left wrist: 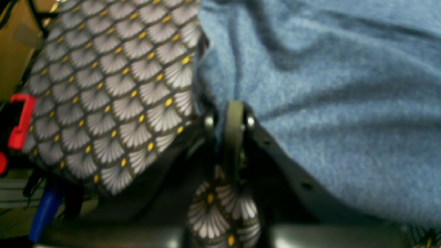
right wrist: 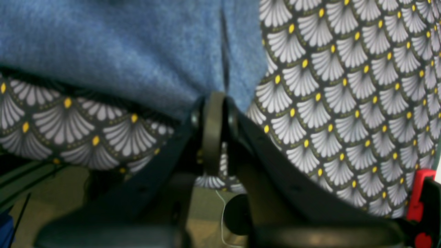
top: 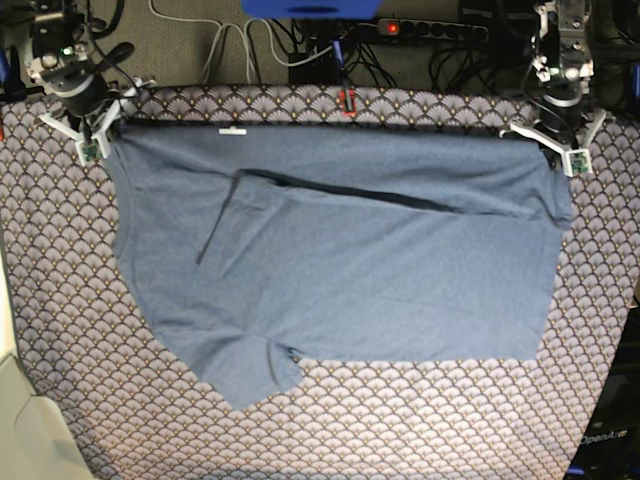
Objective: Fold the T-shirt properly
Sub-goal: 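Drag the folded shirt toward the robot base with both grippers, then release the shirt and move both grippers to the hem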
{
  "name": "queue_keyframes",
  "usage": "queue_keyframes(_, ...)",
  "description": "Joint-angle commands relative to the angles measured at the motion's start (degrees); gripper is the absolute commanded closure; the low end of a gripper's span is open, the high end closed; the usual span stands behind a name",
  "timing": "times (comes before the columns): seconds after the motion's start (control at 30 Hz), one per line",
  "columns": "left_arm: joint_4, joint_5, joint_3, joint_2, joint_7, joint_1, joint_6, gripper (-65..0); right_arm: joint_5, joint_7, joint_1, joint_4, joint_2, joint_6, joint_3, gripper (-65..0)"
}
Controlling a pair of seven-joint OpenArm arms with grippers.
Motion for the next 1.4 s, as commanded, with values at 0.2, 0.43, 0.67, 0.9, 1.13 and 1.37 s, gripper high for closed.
queue_keyframes(0.2,0.9,0.8,-0.4,-0.8,-1.1,2.4,0.6,-0.4,-0.3,0.7,-2.6,1.1,0.2,-0.1,0.4,0.0)
queue_keyframes(0.43,0.2,0.8,-0.4,-0.9,-1.1,2.4,0.6,-0.4,-0.3,0.7,-3.0,1.1,0.2,-0.1,0.4,0.0)
queue_keyframes(0.67,0.2,0.8,-0.4,-0.8,-1.1,2.1,0.6,-0.8,-0.3,0.4,-2.7,1.1,0.1,-0.1,0.4,0.0)
queue_keyframes(0.9,0.2,0.4,-0.5,-0.8,-1.1,3.4,0.6,-28.7,-0.2,0.3,-2.8,1.1,0.1,-0.1,0.4,-13.5)
queue_keyframes(1.13,1.1,0.3,-0.5,-0.7,-1.5,6.7,0.6,-31.1,-0.2,0.6,-4.4,4.2,0.1,-0.1,0.4,-21.2)
queue_keyframes(1.37,7.5,0.2,-2.6,-0.2,-1.5,12.5,0.6,-31.3,-0.4,0.5,-5.3,8.4,0.3,-0.1,0.4,-21.1)
